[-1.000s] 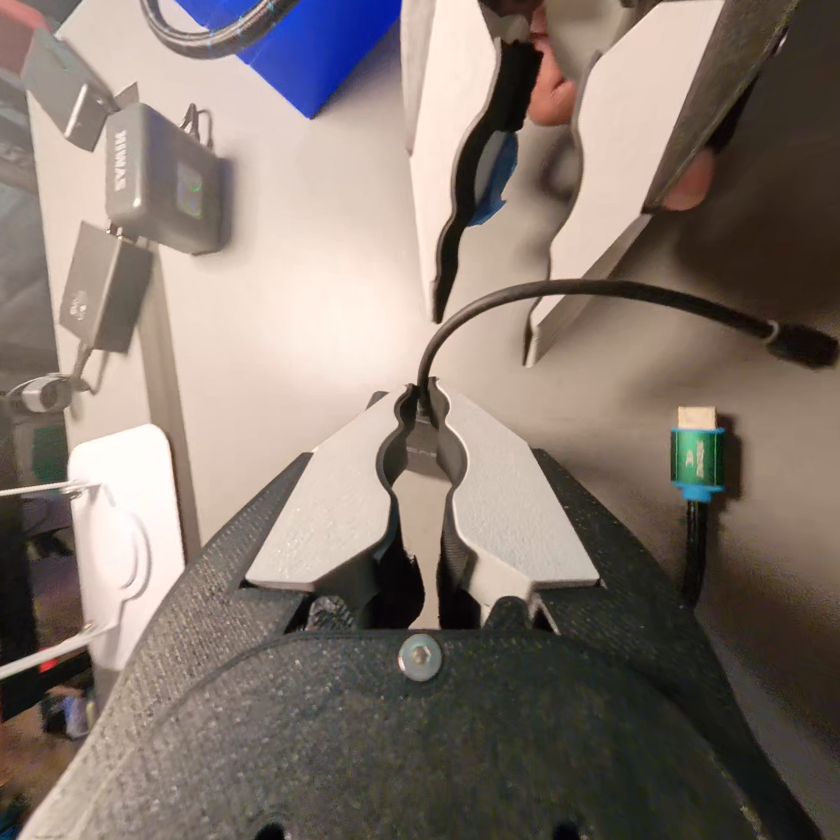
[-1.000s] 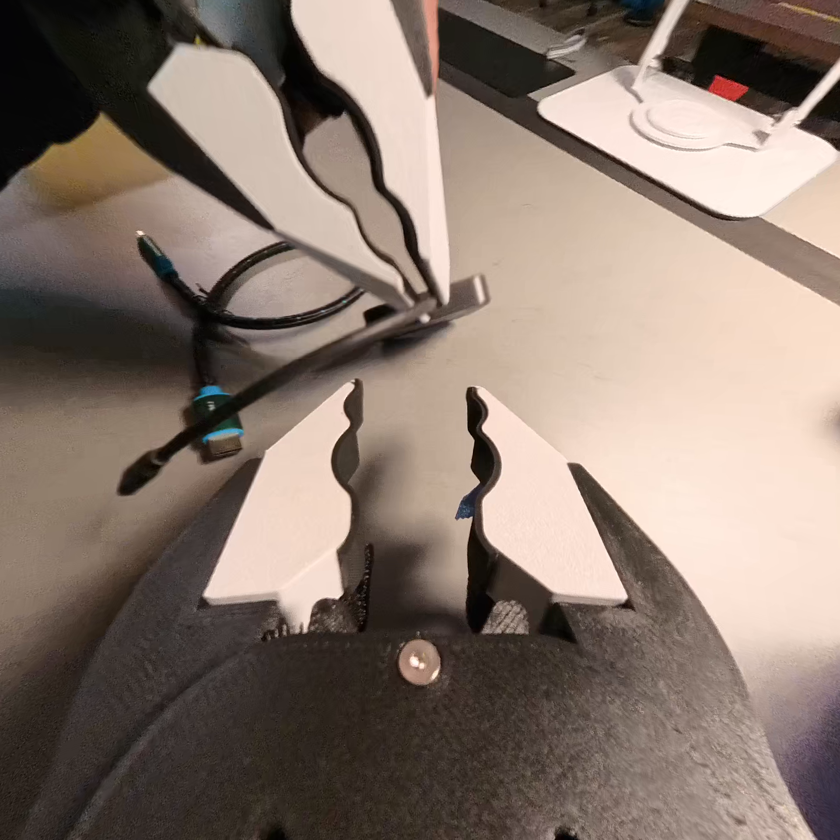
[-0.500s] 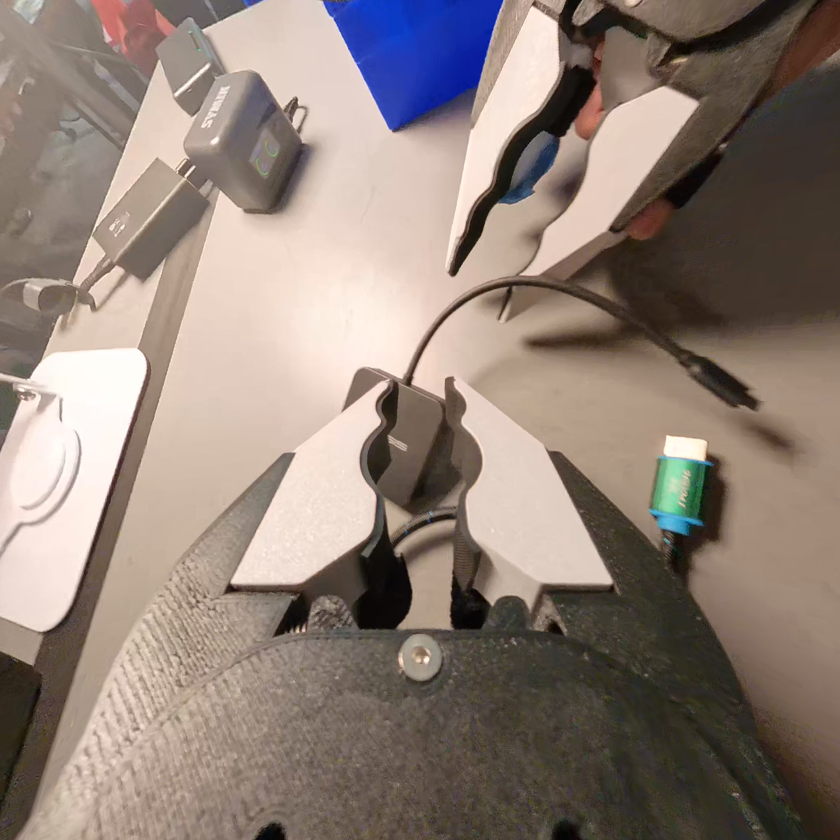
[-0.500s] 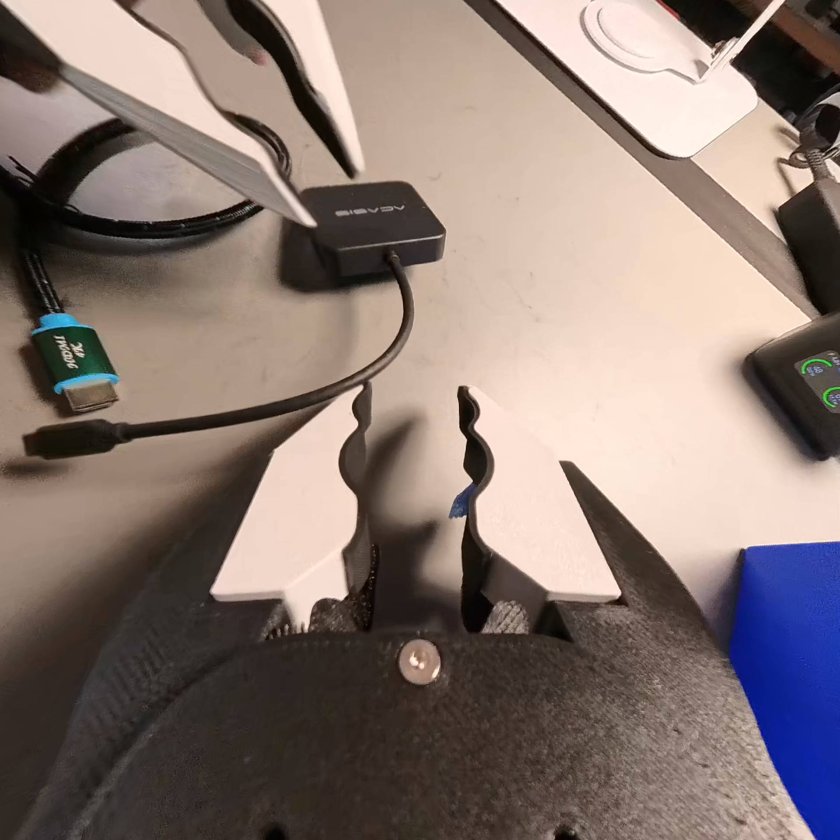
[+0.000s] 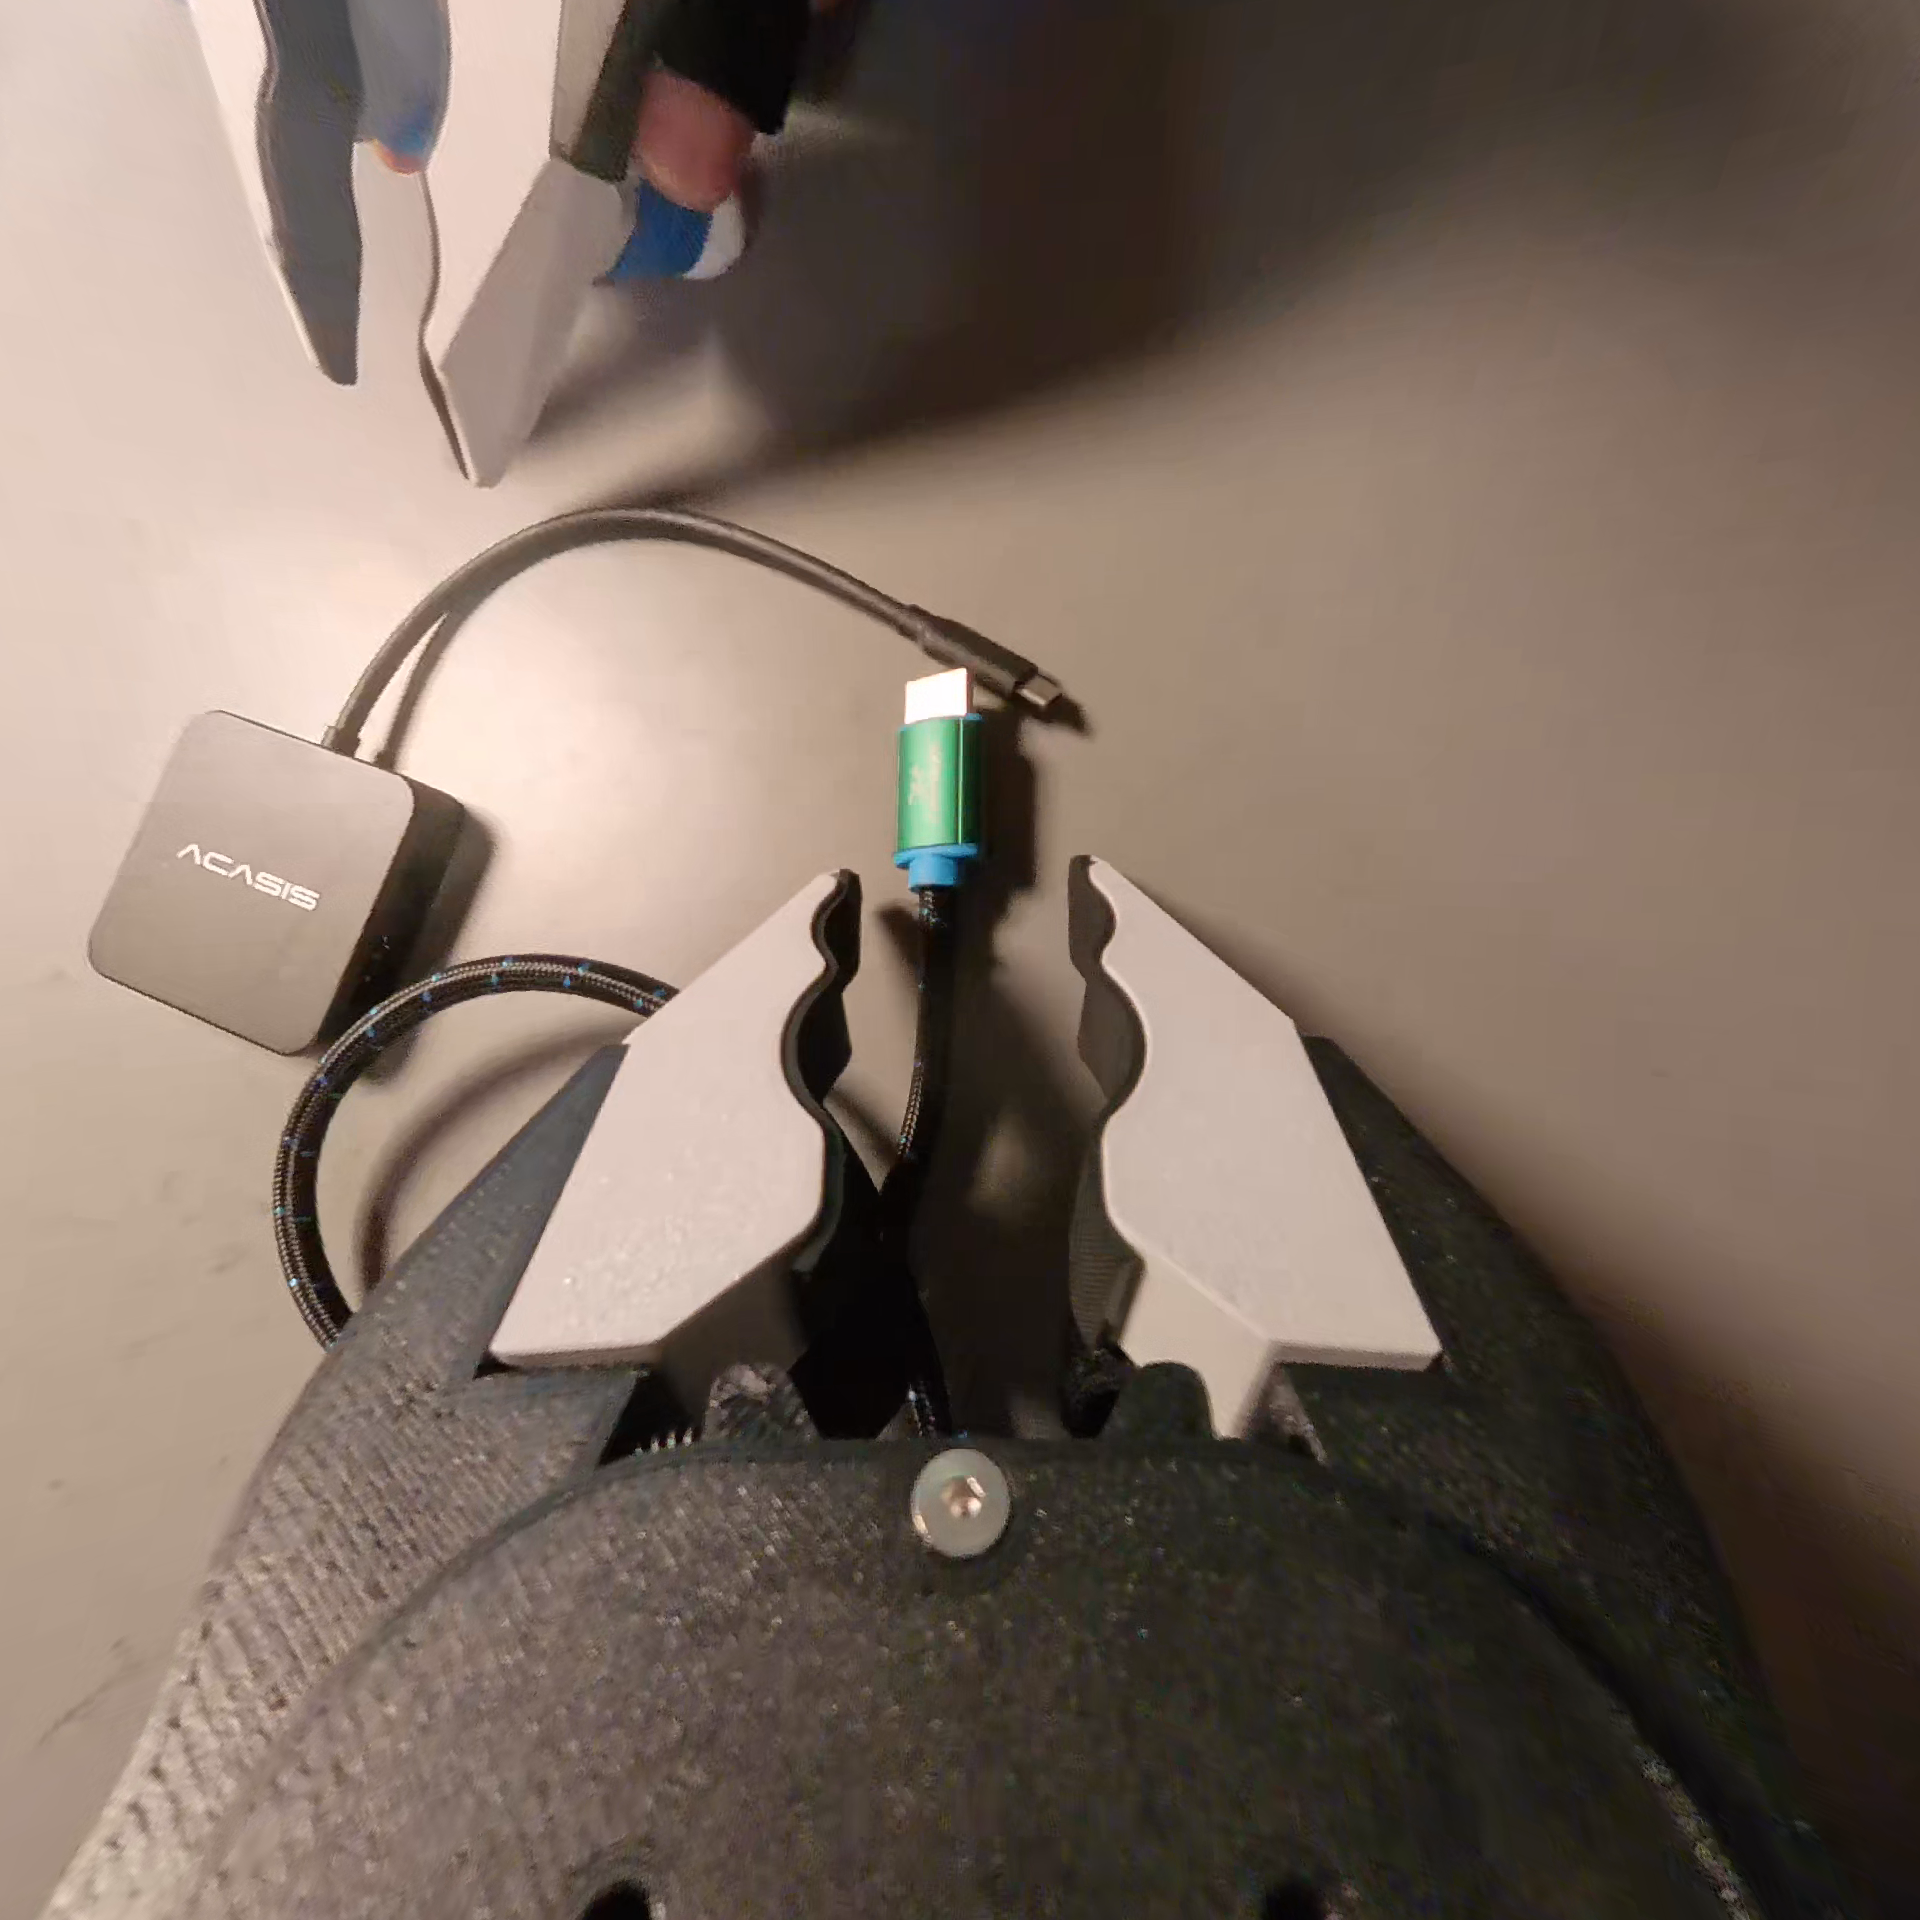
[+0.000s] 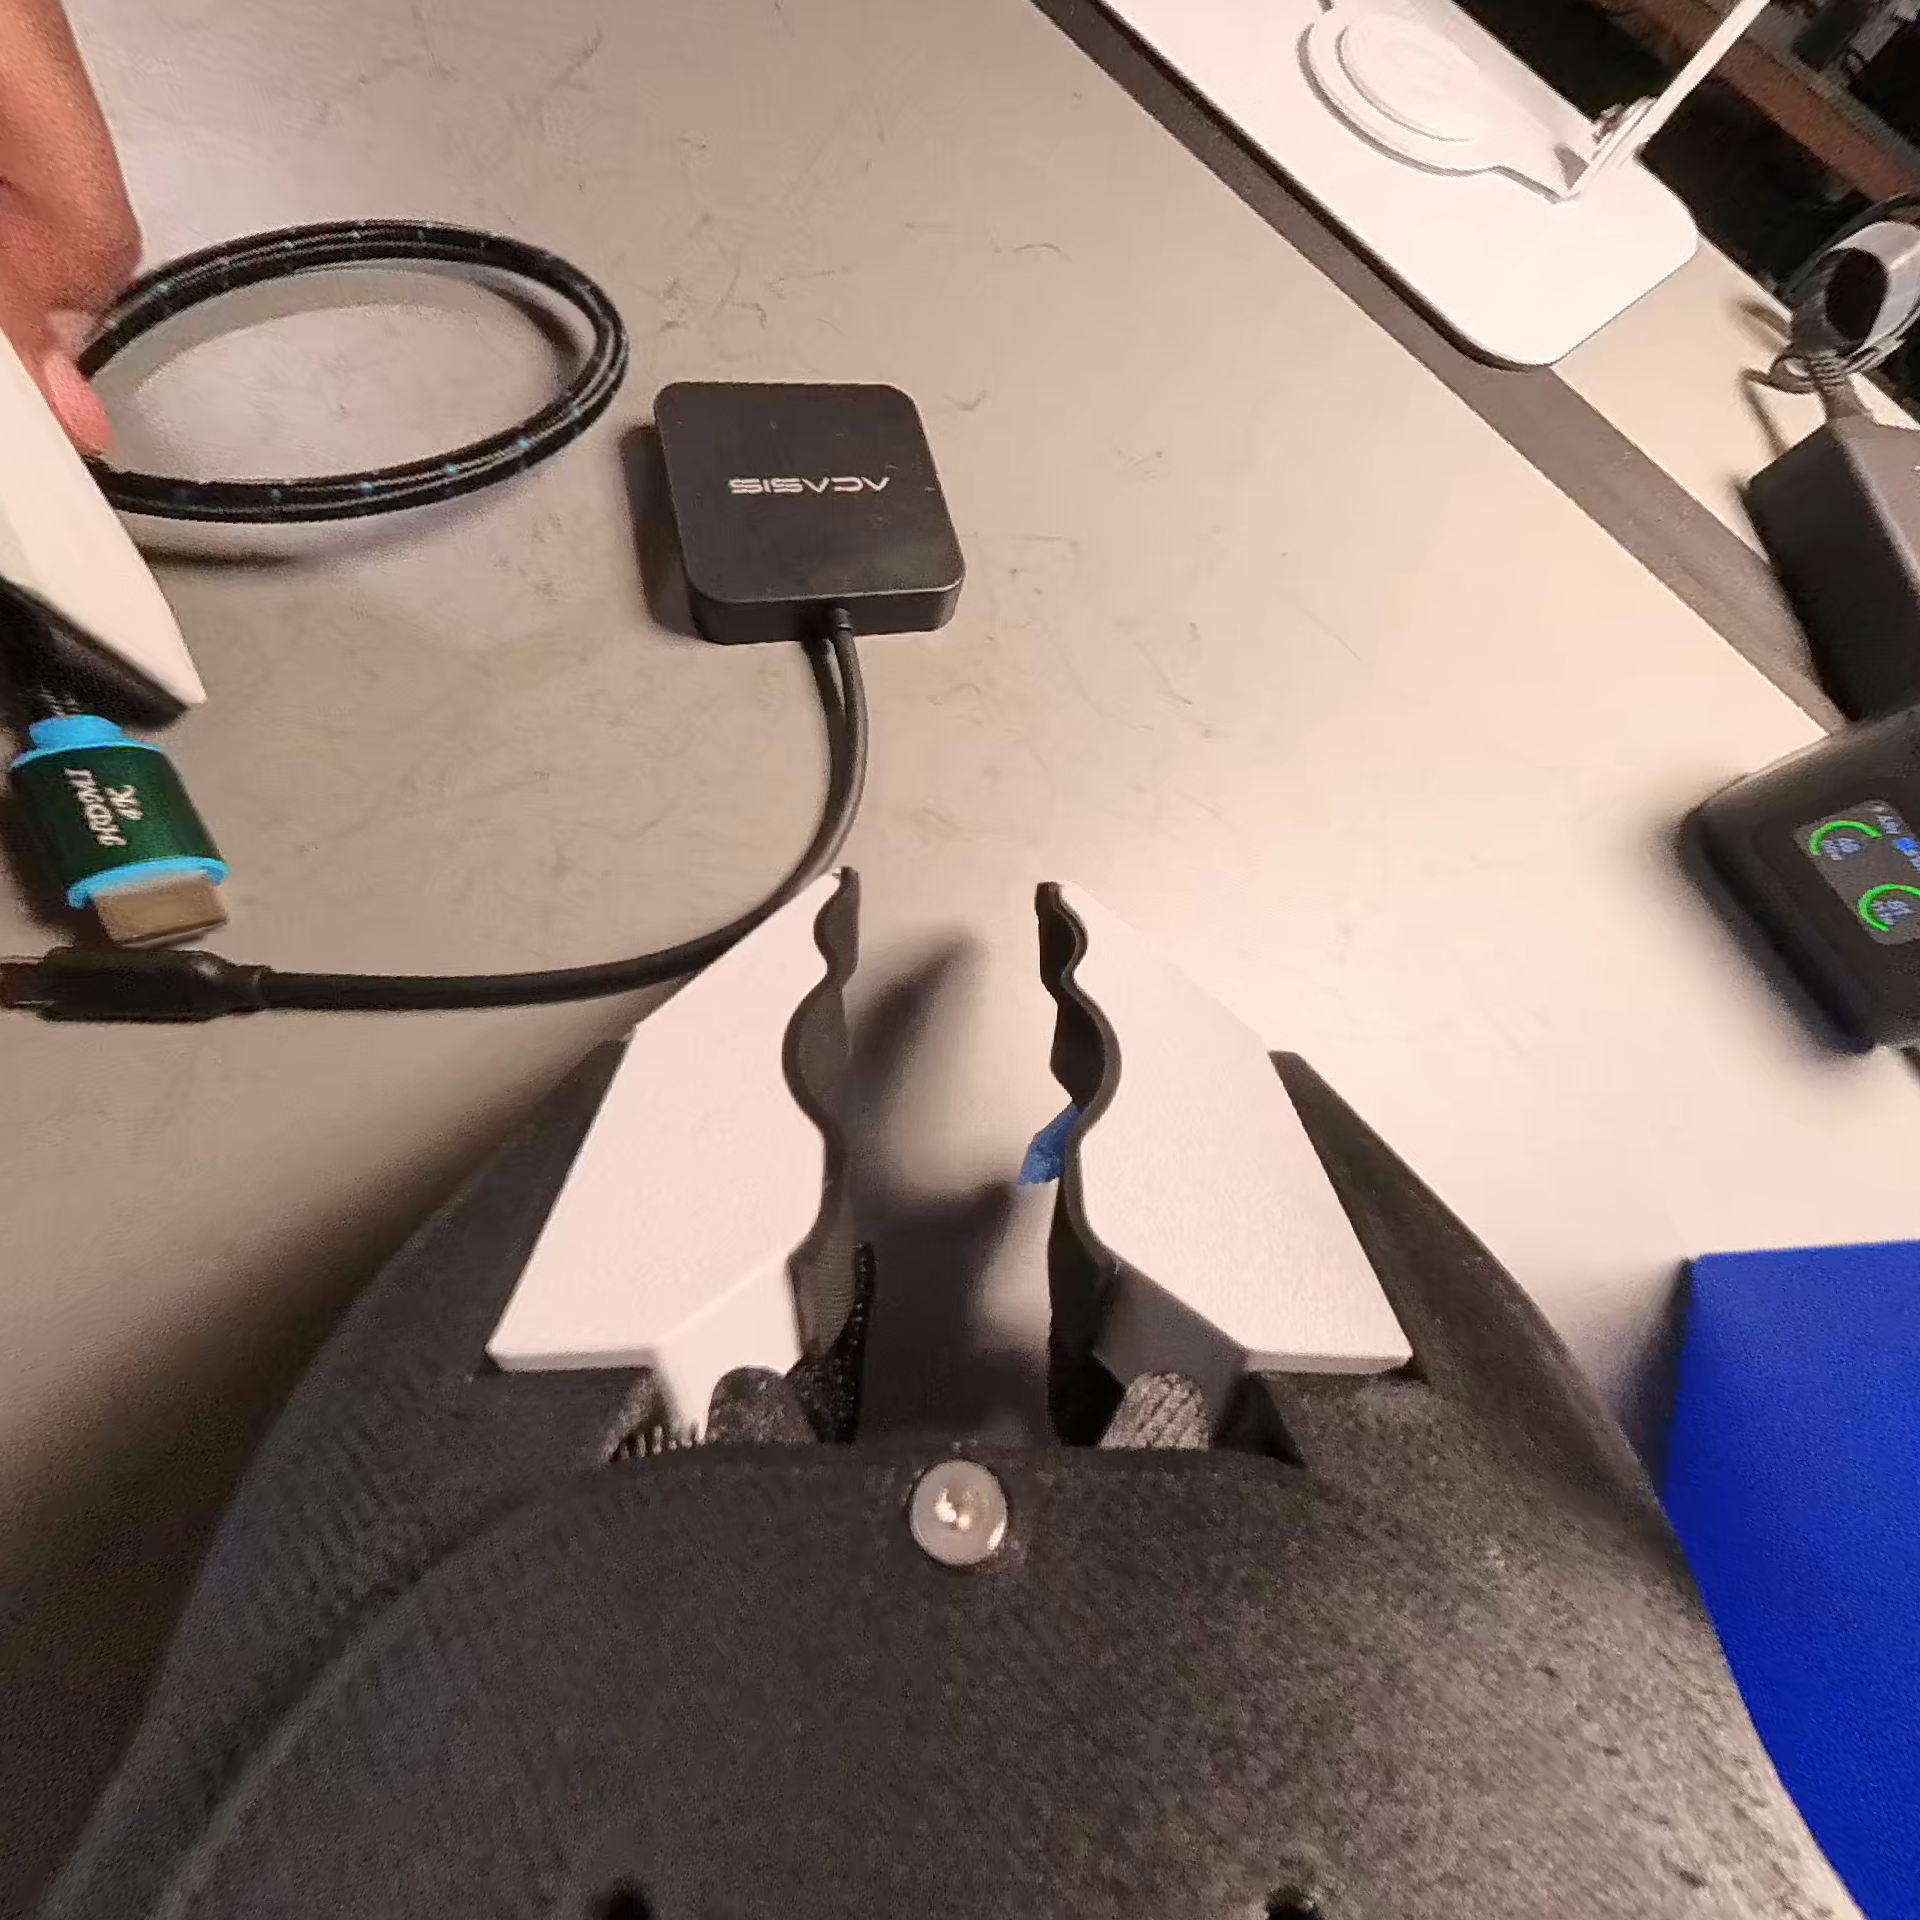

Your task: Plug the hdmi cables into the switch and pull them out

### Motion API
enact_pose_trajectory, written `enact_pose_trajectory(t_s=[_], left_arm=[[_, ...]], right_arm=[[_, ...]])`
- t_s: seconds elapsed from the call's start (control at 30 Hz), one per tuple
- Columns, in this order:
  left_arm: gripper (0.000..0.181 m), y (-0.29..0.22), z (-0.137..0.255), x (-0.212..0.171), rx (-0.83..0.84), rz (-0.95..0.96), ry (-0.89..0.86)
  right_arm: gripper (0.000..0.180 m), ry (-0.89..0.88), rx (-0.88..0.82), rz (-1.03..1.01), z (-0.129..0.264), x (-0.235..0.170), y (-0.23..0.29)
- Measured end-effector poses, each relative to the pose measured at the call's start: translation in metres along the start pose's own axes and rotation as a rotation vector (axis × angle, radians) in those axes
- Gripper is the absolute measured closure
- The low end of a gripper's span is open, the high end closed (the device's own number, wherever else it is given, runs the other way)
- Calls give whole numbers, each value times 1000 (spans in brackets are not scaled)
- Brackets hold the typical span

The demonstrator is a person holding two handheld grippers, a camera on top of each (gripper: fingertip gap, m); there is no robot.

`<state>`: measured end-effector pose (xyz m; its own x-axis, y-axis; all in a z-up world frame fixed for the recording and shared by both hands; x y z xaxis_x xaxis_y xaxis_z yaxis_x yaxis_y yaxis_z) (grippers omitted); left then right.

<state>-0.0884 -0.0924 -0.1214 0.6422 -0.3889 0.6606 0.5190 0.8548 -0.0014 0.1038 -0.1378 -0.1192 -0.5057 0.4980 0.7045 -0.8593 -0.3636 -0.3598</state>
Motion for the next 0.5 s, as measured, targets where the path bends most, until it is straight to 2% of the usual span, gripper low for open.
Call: enact_pose_trajectory(t_s=[0.17,0.4,0.5], left_arm=[[171,8,-2,0,85,32,30],[172,43,21,-22,332,191,123],[172,51,26,-26,364,268,113]], right_arm=[[142,-34,25,-22,-1,3,0],[140,-75,61,-56,-6,16,-1],[137,-78,81,-32,-11,29,-2]])
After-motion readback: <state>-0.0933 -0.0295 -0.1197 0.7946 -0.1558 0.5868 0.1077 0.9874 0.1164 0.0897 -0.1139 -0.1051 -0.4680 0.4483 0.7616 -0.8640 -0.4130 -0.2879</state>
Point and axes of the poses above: each gripper's, where its closed fingertips meet, z back along the fingers, x out of its top, y = z × x across the jaws, the point moved 7 cm from there along z, back along the fingers, and after that the axes turned 12 degrees about z, right-handed, at the moved point
